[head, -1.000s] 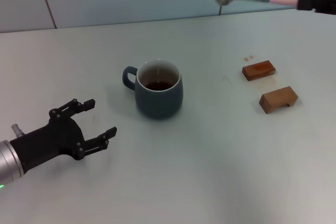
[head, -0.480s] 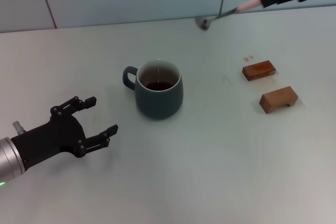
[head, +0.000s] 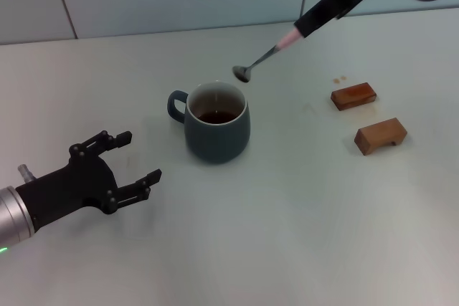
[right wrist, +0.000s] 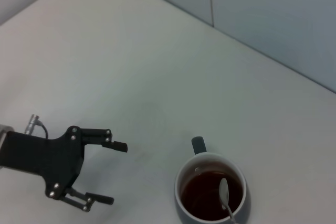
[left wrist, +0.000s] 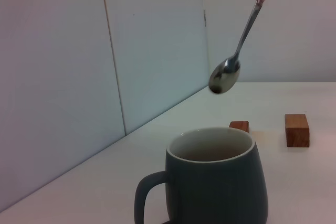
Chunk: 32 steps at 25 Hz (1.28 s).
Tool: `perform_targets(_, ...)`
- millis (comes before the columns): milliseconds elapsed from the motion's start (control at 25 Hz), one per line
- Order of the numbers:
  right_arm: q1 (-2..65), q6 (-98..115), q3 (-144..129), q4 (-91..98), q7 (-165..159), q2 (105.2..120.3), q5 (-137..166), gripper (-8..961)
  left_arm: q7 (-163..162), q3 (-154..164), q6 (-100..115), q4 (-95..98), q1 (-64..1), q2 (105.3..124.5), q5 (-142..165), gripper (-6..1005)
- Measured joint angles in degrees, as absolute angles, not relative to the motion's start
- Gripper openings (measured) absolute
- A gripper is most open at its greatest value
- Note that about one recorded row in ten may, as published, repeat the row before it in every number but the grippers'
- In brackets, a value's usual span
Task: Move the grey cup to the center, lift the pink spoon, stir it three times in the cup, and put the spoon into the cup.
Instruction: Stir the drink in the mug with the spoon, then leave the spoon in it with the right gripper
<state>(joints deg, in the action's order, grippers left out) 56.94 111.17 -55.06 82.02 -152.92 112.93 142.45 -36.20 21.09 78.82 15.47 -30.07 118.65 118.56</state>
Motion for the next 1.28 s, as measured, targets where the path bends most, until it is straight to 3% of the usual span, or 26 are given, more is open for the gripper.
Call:
perform_targets(960,67.8,96.2,-60.3,52.5,-147.8,113.13,149.8,112,-36.9,21.1,78.7,15.4,-30.0,118.65,118.6,835)
perform_targets(1280,71.3,96.6,-60.3,47.3,-146.4,114.77,150.7,113,-36.8,21.1,78.7,15.2,-30.3,118.65,118.6,835)
